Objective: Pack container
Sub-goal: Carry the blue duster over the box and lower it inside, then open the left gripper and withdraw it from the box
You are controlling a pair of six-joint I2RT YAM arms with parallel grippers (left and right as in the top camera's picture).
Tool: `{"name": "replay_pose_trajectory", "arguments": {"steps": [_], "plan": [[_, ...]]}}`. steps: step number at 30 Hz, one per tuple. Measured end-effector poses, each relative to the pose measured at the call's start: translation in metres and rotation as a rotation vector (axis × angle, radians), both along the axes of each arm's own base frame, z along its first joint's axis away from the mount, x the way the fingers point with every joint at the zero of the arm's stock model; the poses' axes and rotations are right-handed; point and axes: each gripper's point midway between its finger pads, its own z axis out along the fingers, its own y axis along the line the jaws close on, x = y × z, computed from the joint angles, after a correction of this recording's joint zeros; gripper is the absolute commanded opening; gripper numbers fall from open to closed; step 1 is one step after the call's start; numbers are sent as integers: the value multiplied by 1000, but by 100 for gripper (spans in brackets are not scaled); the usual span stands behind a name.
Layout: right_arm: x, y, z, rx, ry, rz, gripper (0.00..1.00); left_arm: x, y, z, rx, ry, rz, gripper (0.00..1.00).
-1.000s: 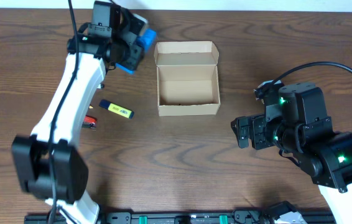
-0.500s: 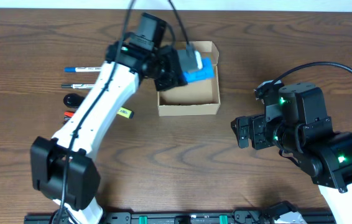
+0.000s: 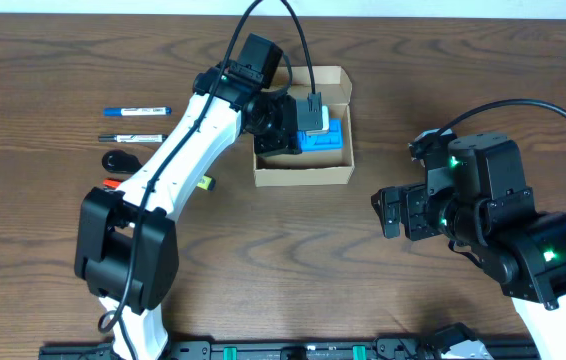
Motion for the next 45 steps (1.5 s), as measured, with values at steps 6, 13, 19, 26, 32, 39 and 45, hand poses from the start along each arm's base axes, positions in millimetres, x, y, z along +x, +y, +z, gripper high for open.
{"name": "replay_pose_trajectory", "arguments": {"steps": [6, 13, 19, 26, 32, 39, 45], "plan": [[0, 0, 0, 0, 0, 0, 99, -1, 4, -17, 36, 35, 5, 8], [0, 0, 0, 0, 0, 0, 99, -6, 9, -21, 64, 60, 10, 11], [0, 0, 0, 0, 0, 0, 99, -6, 9, -21, 65, 61, 11, 28], [0, 0, 0, 0, 0, 0, 99, -6, 9, -21, 65, 62, 12, 55], [0, 0, 0, 0, 0, 0, 99, -7, 9, -21, 64, 70, 24, 77], [0, 0, 0, 0, 0, 0, 99, -7, 9, -21, 62, 85, 48, 79], [0, 0, 0, 0, 0, 0, 99, -4, 9, -11, 42, 122, 153, 75]]}}
